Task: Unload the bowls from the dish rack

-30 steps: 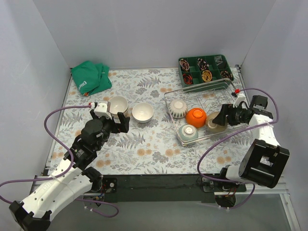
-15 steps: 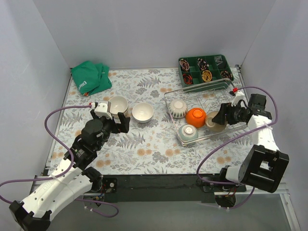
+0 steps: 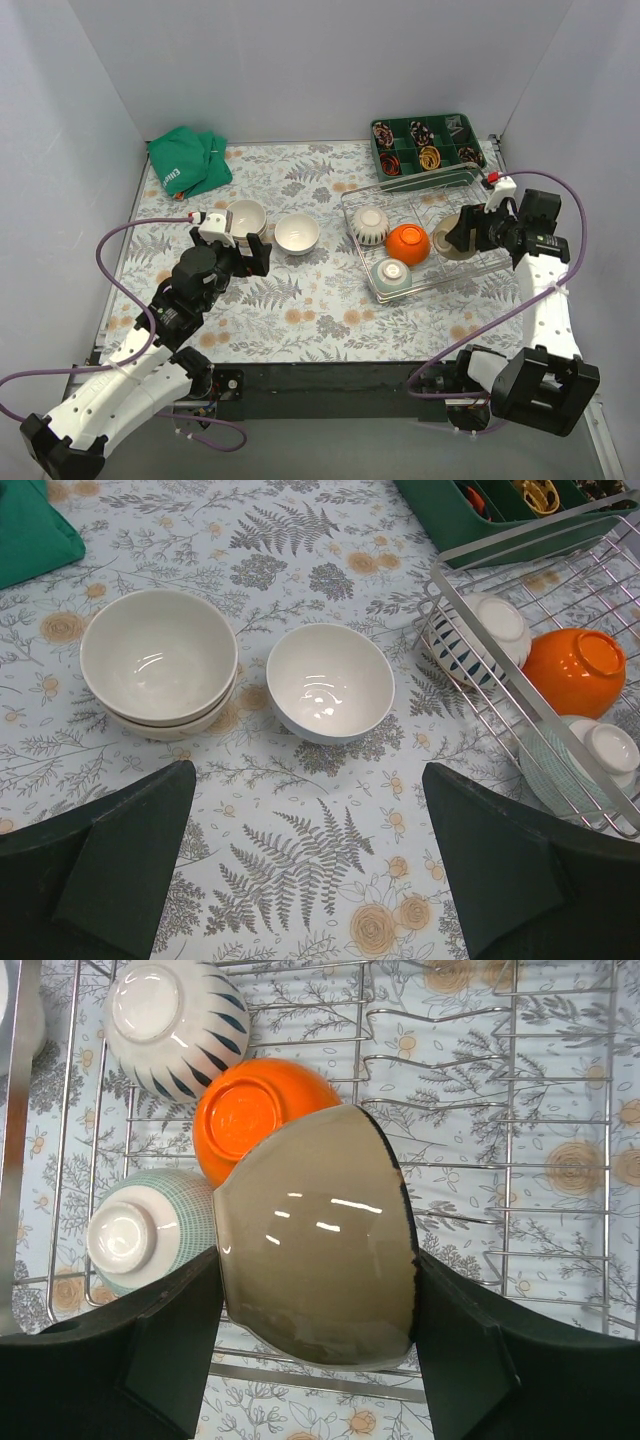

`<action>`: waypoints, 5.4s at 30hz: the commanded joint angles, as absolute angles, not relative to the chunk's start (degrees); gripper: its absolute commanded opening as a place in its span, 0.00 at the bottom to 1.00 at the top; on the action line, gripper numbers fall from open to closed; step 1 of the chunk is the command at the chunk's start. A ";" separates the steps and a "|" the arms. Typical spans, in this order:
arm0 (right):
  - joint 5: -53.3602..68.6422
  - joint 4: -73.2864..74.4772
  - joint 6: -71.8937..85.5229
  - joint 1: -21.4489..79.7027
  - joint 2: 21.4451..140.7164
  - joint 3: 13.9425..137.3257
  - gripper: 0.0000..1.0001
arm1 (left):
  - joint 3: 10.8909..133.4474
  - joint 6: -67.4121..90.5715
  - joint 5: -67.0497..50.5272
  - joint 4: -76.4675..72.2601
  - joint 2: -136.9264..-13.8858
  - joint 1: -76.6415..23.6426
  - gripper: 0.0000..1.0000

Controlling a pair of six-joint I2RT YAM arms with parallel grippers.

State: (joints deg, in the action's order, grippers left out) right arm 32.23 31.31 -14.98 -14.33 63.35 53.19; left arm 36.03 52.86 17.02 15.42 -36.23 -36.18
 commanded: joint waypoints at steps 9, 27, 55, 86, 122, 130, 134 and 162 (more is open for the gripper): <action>24.70 23.21 -13.27 -4.15 55.02 58.71 0.01 | 35.86 52.82 19.51 15.03 -36.30 -35.86 0.98; 6.26 5.99 -18.89 31.95 57.65 55.37 0.01 | 36.74 57.13 21.80 16.17 -39.64 -34.63 0.98; -41.04 -46.80 -61.60 77.34 75.66 34.55 0.01 | 43.85 69.51 16.00 22.58 -48.60 -34.19 0.98; -49.31 -96.94 -90.00 81.83 98.61 32.87 0.01 | 59.85 79.63 -3.25 36.30 -74.53 -34.19 0.84; -51.68 -80.18 -70.42 81.91 93.44 30.23 0.90 | 65.48 69.79 27.40 30.33 -72.69 -33.75 0.00; -46.68 -48.73 -47.91 81.74 82.63 33.13 0.90 | 62.67 63.90 27.78 21.45 -72.42 -26.12 0.00; -44.92 -39.75 -41.50 81.21 78.24 34.27 0.90 | 59.86 63.72 25.32 17.24 -72.25 -20.40 0.00; -26.72 -18.90 -12.83 65.22 62.75 31.55 0.90 | 54.32 62.31 18.81 7.29 -81.56 -12.13 0.10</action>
State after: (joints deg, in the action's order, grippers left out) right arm -26.65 -18.22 -15.20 65.60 63.81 32.10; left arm 53.93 61.82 19.51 12.51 -82.00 -12.73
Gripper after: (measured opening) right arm 0.904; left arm 0.094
